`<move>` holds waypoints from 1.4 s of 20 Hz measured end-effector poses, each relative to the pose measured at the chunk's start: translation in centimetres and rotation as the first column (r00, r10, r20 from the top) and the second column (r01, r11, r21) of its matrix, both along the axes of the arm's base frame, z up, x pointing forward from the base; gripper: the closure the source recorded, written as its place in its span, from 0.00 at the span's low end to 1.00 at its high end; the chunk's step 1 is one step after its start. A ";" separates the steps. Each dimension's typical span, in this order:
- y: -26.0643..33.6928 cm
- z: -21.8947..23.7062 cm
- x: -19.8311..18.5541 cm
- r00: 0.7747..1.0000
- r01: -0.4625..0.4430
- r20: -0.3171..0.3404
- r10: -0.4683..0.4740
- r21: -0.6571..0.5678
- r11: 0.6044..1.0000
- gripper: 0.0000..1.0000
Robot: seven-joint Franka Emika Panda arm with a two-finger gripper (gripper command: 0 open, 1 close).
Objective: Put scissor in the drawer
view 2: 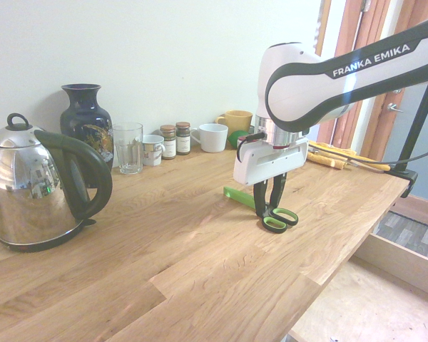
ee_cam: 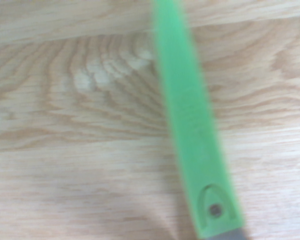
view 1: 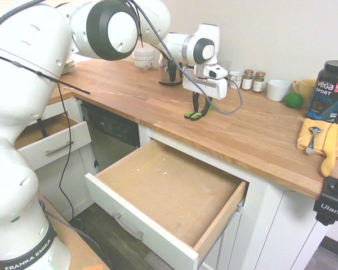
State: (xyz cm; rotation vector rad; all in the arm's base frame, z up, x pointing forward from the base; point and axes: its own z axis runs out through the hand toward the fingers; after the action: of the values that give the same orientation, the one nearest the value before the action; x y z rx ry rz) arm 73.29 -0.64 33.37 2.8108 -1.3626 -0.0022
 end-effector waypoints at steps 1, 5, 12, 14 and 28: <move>0.0 0.0 0.0 1.000 0.000 0.000 0.000 0.000 1.000 1.00; 0.0 0.1 0.0 1.000 0.000 0.002 0.000 0.000 1.000 1.00; 0.4 0.6 0.0 1.000 -0.004 0.008 0.004 0.000 1.000 1.00; 0.7 1.7 0.0 1.000 -0.008 0.019 0.008 0.001 1.000 1.00; 1.7 7.8 -3.0 0.999 -0.006 0.047 0.005 0.007 1.000 1.00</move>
State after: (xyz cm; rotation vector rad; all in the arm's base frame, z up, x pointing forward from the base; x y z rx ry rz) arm 70.33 1.06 41.18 2.8378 -1.3664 0.0597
